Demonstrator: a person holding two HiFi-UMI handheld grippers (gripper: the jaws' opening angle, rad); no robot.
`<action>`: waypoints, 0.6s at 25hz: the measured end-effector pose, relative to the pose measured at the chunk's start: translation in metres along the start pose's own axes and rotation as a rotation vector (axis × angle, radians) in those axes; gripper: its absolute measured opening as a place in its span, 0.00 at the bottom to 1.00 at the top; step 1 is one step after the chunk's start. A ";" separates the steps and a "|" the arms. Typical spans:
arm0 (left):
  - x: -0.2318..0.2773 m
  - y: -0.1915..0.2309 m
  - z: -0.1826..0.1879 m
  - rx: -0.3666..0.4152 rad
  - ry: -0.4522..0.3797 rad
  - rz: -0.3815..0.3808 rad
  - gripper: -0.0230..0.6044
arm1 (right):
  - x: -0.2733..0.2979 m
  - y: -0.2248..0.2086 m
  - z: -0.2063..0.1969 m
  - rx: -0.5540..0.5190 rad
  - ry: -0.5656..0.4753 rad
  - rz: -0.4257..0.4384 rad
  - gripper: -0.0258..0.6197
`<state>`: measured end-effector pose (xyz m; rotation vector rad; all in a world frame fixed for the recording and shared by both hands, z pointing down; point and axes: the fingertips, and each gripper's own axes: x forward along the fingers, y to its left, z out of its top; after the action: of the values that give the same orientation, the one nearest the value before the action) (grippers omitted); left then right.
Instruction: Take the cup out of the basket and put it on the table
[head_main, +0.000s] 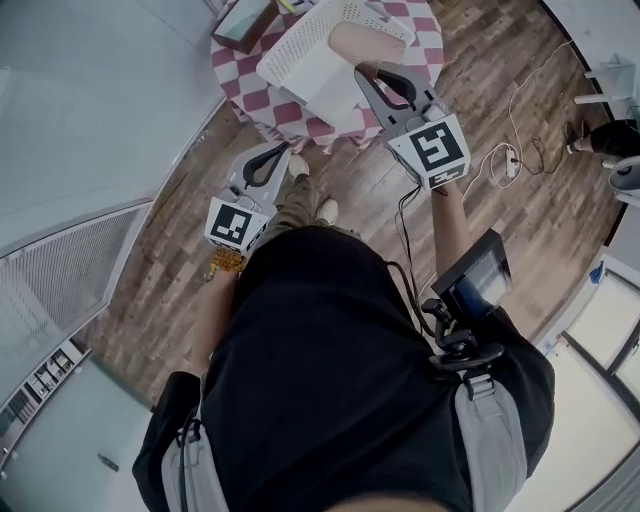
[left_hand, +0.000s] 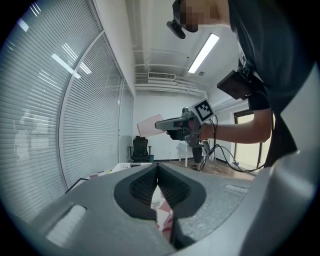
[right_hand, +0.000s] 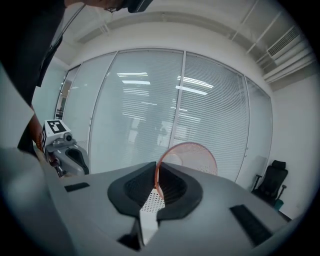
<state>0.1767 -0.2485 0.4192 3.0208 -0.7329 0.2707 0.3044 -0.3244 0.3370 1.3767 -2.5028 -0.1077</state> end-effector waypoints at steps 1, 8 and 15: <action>0.001 -0.007 -0.001 -0.003 0.004 -0.012 0.05 | -0.009 0.003 0.002 0.005 -0.016 -0.006 0.08; -0.004 -0.036 -0.007 -0.036 0.016 -0.054 0.05 | -0.054 0.035 0.004 0.058 -0.132 -0.027 0.08; -0.005 -0.047 -0.013 -0.024 -0.017 -0.129 0.05 | -0.088 0.063 0.007 0.047 -0.196 -0.095 0.08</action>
<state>0.1919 -0.2033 0.4319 3.0347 -0.5348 0.2317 0.2953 -0.2165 0.3248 1.5747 -2.6116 -0.2143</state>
